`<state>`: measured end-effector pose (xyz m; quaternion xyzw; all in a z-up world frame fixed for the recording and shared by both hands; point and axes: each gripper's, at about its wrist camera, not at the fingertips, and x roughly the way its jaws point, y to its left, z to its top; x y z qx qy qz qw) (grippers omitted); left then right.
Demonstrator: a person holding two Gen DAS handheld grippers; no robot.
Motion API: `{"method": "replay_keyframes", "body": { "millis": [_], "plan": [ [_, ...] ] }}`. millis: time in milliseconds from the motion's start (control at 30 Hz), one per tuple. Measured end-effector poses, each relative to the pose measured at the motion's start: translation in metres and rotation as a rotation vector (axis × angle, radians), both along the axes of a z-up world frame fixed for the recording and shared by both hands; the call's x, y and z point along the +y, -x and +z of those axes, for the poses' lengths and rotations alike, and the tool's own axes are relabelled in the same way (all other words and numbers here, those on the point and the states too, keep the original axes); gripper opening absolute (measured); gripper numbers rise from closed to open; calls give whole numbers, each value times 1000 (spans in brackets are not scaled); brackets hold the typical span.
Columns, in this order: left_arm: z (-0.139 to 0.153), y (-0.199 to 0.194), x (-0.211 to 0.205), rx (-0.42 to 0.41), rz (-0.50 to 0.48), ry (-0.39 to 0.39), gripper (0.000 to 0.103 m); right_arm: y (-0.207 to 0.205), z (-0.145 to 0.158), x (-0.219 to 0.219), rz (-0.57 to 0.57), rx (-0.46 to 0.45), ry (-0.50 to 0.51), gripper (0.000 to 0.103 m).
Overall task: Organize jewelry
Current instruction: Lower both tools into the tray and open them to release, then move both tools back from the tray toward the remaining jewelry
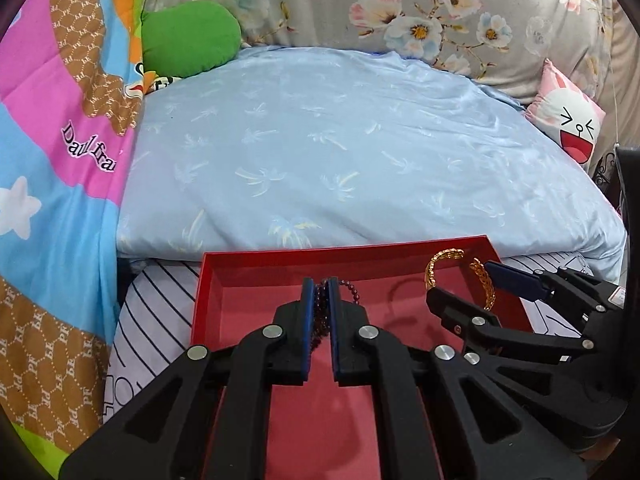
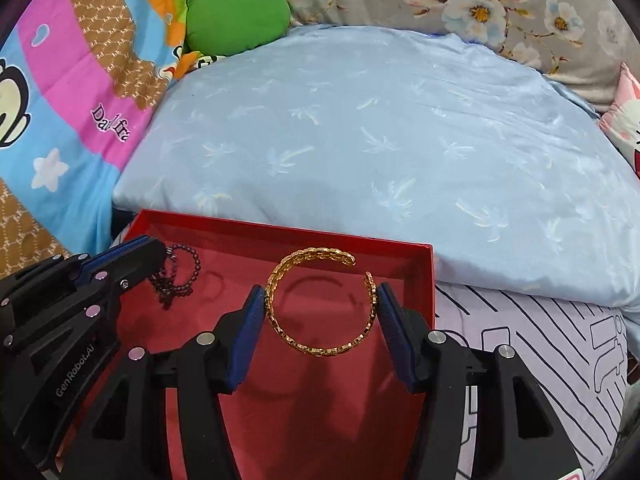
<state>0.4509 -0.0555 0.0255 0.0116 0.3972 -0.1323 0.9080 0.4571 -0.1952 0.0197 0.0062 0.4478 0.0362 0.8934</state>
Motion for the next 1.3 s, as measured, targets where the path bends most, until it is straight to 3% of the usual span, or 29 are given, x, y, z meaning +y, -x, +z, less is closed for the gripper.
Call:
{"method": "replay_keyframes", "body": {
  "millis": [200, 300, 367, 567, 900, 1033, 1300],
  "plan": [
    [0, -3, 1, -8, 22, 1, 10, 0, 0, -3, -16, -6, -9, 58],
    [4, -2, 5, -10, 47, 14, 27, 2, 5, -3, -19, -23, -4, 61],
    [8, 0, 8, -21, 57, 17, 32, 8, 10, -3, -12, -39, 7, 61],
    [32, 28, 13, -81, 69, 9, 34, 40, 34, -9, -1, -91, -11, 61],
    [66, 122, 20, -137, 44, -25, 38, 139, 72, -15, 1, -168, -23, 64],
    [66, 165, 26, -144, 45, -33, 45, 189, 75, -8, 20, -187, 2, 64],
    [43, 243, 48, -79, 89, -7, 45, 269, 60, -8, 8, -154, -27, 64]
  ]
}}
